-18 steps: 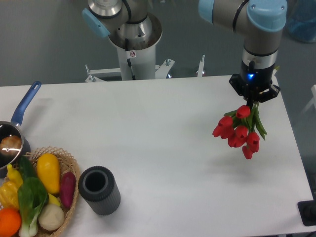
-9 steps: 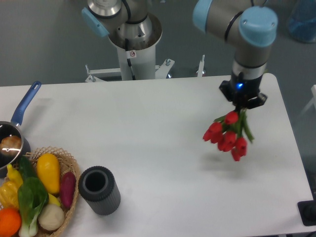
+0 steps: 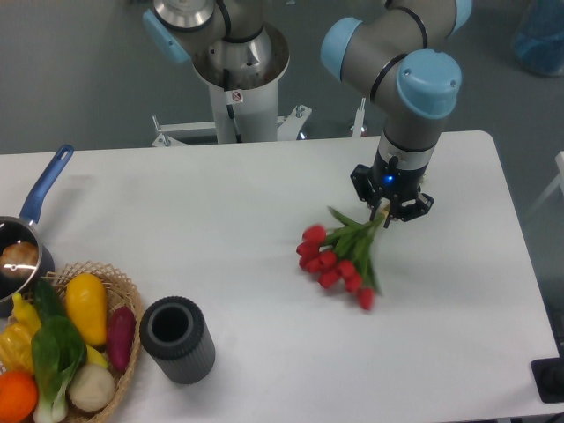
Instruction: Place the flowers on the table
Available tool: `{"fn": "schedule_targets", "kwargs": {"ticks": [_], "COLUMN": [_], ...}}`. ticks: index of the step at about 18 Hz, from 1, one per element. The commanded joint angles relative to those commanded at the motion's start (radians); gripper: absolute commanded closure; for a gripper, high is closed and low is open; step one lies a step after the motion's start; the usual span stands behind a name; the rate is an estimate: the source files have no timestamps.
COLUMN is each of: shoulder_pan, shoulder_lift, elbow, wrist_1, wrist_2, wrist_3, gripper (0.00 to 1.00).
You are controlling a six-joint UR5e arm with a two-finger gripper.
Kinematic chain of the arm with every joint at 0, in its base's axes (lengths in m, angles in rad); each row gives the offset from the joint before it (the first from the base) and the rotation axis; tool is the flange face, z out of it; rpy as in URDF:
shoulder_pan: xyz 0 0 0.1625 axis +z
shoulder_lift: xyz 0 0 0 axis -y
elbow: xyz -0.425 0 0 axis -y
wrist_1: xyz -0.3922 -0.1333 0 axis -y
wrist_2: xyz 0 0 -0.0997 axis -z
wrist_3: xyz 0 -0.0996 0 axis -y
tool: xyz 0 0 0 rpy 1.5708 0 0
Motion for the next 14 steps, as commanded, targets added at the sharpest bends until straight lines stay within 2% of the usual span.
{"fn": "schedule_targets", "kwargs": {"ticks": [2, 4, 14], "shoulder_pan": [0.018, 0.047, 0.066], "shoulder_lift": [-0.002, -0.003, -0.021], "elbow": [-0.002, 0.000, 0.009], "wrist_1": [0.061, 0.095, 0.101], "wrist_2": [0.005, 0.018, 0.020], "wrist_3": [0.000, 0.002, 0.032], "gripper": [0.00, 0.00, 0.00]}}
